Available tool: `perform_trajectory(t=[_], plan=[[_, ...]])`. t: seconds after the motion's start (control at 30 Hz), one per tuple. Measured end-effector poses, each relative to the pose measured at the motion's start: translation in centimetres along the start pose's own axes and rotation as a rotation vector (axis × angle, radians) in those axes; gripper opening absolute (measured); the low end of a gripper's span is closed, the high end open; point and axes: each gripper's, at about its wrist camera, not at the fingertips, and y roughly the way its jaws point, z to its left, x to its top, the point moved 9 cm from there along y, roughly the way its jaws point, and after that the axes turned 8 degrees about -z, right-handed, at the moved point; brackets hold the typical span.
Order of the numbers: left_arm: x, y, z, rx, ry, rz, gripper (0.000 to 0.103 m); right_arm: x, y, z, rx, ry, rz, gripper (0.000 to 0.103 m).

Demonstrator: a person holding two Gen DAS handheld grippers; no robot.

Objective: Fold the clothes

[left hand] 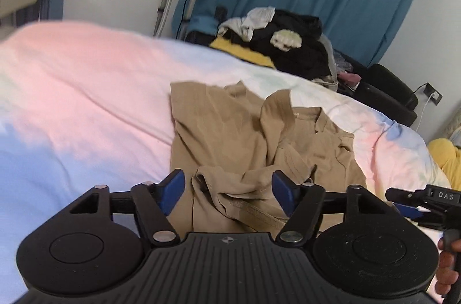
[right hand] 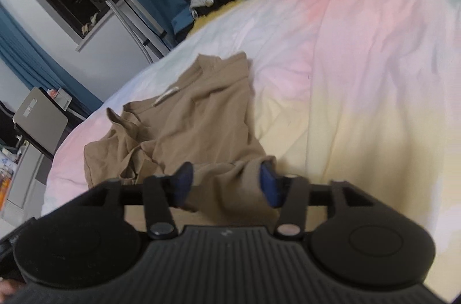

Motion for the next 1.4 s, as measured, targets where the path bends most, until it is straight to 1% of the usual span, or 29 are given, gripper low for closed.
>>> perform_trajectory(t=[0.07,0.17,0.4,0.47,0.53,0.67,0.73,0.83,1.03,1.13,1.23,1.4], plan=[[0.2,-1.6,-0.6,-0.006,0.013,-0.028,0.074,-0.1,-1.4,0.8,0.004,-0.048,-0.024,0.057],[0.3,-4.0,-2.0,-0.016,0.068,-0.067,0.077,-0.4,-3.4,1.9,0.018,-0.100,-0.051,0.057],[-0.3,-8.5,-3.8,-0.006,0.119,-0.115,0.081,-1.3,-8.3,5.0,0.064,-0.230,-0.119,0.057],[-0.5,-9.6,-4.1,-0.003,0.129,-0.127,0.084,-1.6,-9.6,6.0,0.079,-0.272,-0.143,0.057],[-0.6,-10.5,-4.5,-0.003,0.137,-0.137,0.085,-2.0,-11.0,6.9,0.094,-0.310,-0.165,0.057],[-0.7,-12.4,-5.5,0.008,0.181,-0.175,0.090,-2.7,-12.9,8.1,0.111,-0.355,-0.200,0.059],[-0.9,-13.1,-5.8,-0.008,0.184,-0.186,0.092,-3.0,-13.7,8.4,0.117,-0.358,-0.209,0.061],[-1.2,-13.0,-6.2,-0.030,0.196,-0.186,0.093,-3.5,-13.6,8.7,0.122,-0.364,-0.202,0.061],[-1.6,-11.3,-5.7,-0.028,0.218,-0.172,0.094,-4.0,-12.3,8.9,0.110,-0.383,-0.185,0.062],[-1.8,-10.4,-5.3,-0.016,0.225,-0.158,0.095,-3.9,-11.8,8.9,0.098,-0.394,-0.186,0.065],[-2.0,-10.1,-5.1,-0.029,0.219,-0.141,0.095,-3.9,-11.2,8.9,0.087,-0.406,-0.189,0.067],[-2.2,-10.2,-5.3,-0.045,0.223,-0.141,0.097,-4.1,-10.9,9.0,0.088,-0.412,-0.187,0.070]])
